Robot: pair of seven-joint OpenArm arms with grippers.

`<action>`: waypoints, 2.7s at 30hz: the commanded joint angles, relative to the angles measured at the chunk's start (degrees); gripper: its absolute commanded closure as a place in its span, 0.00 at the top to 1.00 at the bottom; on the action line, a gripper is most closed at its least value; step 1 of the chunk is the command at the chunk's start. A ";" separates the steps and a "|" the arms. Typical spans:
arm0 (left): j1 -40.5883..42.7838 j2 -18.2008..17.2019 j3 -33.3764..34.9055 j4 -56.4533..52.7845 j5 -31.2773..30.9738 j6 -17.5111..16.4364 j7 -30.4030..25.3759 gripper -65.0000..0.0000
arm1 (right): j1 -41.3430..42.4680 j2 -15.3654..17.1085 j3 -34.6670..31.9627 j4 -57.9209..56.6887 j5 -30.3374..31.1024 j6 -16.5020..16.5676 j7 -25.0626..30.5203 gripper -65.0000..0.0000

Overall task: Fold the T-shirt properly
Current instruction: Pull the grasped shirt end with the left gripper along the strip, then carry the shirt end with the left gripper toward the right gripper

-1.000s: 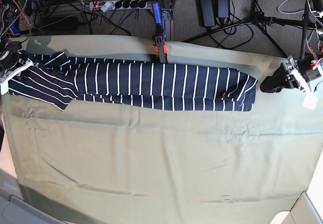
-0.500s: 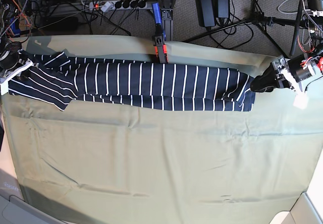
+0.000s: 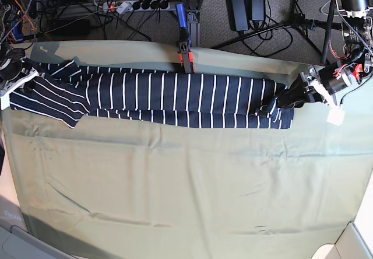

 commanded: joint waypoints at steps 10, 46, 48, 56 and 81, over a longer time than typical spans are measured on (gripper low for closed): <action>-3.72 1.38 2.99 0.79 3.63 -0.93 -4.22 0.63 | 0.44 1.27 0.61 0.74 0.52 -0.87 0.66 0.00; -13.81 -7.50 -1.77 0.79 18.12 -0.93 -11.17 0.00 | 2.49 1.60 0.72 8.74 3.50 -0.92 -2.36 0.00; -13.81 -8.33 -1.92 0.79 18.14 -0.93 -11.54 0.00 | 2.49 1.60 0.72 8.74 3.50 -0.90 -2.51 0.00; -13.00 -6.97 -1.51 6.14 12.41 -0.93 -6.34 0.00 | 2.49 1.57 0.72 8.74 3.67 -0.90 -2.51 0.00; -15.82 23.23 38.93 10.38 42.32 -0.93 -14.58 0.00 | 2.47 1.57 0.72 8.74 3.10 -0.87 -2.14 0.00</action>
